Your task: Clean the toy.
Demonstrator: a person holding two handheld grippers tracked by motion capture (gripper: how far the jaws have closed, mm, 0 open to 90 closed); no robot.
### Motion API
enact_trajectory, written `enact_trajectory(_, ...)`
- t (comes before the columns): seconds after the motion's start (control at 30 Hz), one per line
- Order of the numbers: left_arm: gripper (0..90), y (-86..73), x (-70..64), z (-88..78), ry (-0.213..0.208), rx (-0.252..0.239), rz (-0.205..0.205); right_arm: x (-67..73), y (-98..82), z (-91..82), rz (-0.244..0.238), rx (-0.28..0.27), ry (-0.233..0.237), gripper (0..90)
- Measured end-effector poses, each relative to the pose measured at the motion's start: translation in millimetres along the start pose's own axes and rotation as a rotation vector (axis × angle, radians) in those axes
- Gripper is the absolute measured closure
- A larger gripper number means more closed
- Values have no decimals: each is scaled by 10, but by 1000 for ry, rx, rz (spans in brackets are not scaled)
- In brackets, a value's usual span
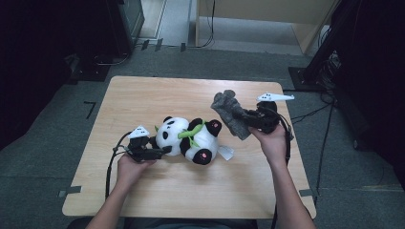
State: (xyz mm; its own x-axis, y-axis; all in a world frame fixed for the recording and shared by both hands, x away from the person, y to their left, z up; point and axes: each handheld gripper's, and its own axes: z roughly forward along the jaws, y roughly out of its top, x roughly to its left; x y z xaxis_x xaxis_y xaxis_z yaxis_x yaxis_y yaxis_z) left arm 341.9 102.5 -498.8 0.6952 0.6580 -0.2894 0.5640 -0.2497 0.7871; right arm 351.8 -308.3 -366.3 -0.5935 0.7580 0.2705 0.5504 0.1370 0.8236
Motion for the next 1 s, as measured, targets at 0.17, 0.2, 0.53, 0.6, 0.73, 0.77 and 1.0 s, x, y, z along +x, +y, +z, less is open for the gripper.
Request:
enact_trajectory(0.17,229,-2,7,5,-2,-4,6,292,113,45,-76,8,58,747)
enact_trajectory(0.2,227,-3,10,7,-2,-6,8,345,127,66,-88,9,76,747)
enact_trajectory(0.53,206,-13,24,16,-9,-7,7,552,89,382,-131,69,151,745)
enact_trajectory(0.6,199,-16,30,21,-13,-10,-1,483,44,447,-119,92,125,745)
enact_trajectory(0.73,196,-17,31,22,-14,-10,0,335,-27,514,-81,121,94,740)
enact_trajectory(0.77,195,-17,32,23,-16,-11,-1,299,-33,513,-72,123,86,739)
enact_trajectory(1.0,186,-20,43,29,-22,-12,-6,146,-56,455,-41,110,55,741)
